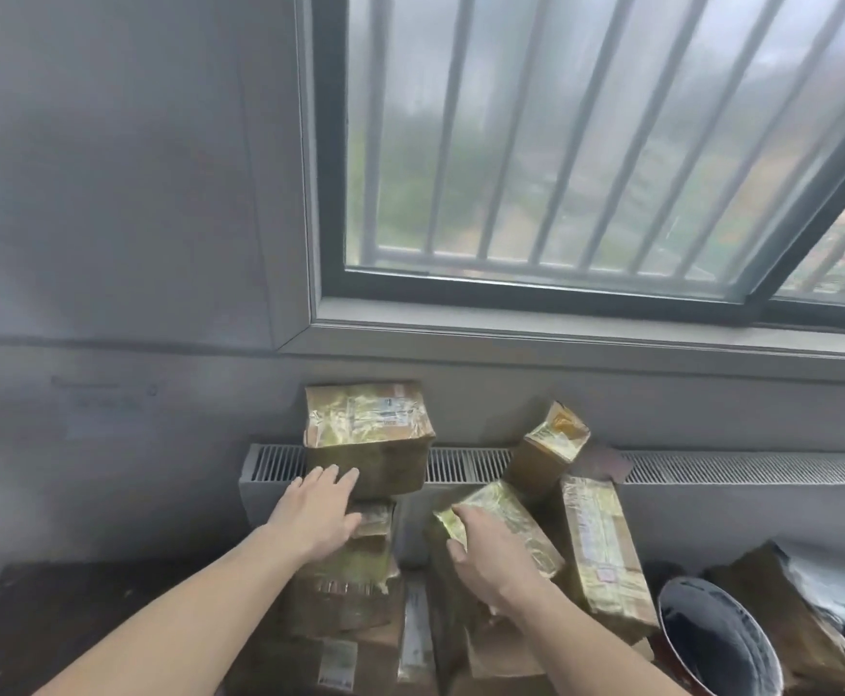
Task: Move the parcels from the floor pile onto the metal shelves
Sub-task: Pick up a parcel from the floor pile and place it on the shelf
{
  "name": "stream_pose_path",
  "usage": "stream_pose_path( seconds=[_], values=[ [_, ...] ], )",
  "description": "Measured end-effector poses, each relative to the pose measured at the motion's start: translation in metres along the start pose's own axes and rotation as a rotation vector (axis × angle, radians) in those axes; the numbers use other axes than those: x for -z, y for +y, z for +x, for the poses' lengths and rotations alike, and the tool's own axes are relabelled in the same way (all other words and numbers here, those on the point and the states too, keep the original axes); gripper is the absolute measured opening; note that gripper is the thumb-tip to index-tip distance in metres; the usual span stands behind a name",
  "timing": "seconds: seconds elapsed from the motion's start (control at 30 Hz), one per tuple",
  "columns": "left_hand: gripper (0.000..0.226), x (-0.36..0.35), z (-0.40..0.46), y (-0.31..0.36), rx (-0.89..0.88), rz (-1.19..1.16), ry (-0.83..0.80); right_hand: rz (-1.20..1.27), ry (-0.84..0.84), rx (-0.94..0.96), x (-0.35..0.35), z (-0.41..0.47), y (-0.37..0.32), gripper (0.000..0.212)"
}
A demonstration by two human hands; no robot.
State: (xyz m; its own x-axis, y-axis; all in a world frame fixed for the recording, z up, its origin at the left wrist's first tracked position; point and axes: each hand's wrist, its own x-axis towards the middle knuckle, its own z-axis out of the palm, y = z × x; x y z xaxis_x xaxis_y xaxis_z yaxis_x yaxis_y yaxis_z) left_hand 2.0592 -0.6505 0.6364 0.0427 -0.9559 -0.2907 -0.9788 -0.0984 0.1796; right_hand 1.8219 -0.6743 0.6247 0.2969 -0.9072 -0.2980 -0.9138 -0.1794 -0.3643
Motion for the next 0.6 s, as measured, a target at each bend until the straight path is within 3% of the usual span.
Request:
stream_pose_path(
  seconds=[0.33, 0.6],
  values=[
    [0.069, 0.002, 0.105, -0.021, 0.146, -0.034, -0.006, 0.002, -0.1, 0.21, 0.011, 0.139, 0.003, 0.058],
    [0.082, -0.01, 0.161, -0.018, 0.251, 0.036, -0.01, -0.162, -0.017, 0.418, 0.004, 0.213, 0.007, 0.069]
  ],
)
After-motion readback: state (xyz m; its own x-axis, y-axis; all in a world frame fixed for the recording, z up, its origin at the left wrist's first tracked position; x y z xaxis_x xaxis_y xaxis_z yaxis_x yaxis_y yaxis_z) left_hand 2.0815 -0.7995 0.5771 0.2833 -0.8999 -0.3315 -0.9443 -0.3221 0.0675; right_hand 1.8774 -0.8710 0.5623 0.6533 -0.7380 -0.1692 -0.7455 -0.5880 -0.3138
